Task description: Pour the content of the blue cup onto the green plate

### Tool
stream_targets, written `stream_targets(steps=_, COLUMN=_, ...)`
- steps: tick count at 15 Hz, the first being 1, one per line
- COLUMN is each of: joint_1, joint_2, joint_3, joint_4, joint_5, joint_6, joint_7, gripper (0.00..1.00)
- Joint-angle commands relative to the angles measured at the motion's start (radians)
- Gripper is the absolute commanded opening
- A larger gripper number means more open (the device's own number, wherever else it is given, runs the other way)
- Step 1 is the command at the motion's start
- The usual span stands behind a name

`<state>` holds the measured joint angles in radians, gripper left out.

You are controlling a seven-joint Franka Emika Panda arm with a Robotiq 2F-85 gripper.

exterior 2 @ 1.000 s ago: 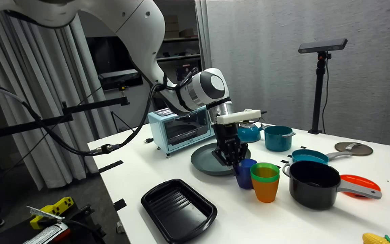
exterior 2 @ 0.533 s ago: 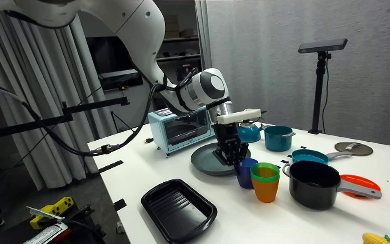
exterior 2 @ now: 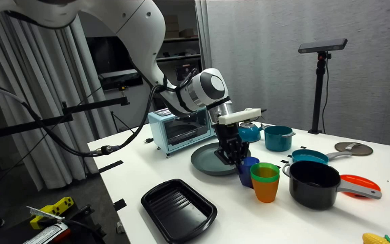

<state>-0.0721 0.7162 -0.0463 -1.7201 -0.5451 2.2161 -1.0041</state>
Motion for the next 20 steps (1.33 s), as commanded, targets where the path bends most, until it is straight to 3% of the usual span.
stream_targets(steps=1, joint_1=0.002, joint_2=0.001, joint_3=-0.002, joint_4=0.003, joint_5=0.003, joint_6=-0.002, joint_7=-0.002, gripper=0.07)
stream_targets(steps=11, joint_1=0.015, joint_2=0.003, joint_3=-0.018, joint_4=0.001, joint_5=-0.027, joint_6=0.012, joint_7=0.023, gripper=0.02)
stream_targets(steps=20, joint_1=0.016, joint_2=0.018, joint_3=-0.053, joint_4=-0.006, joint_5=-0.222, joint_6=0.209, joint_7=0.082, gripper=0.02)
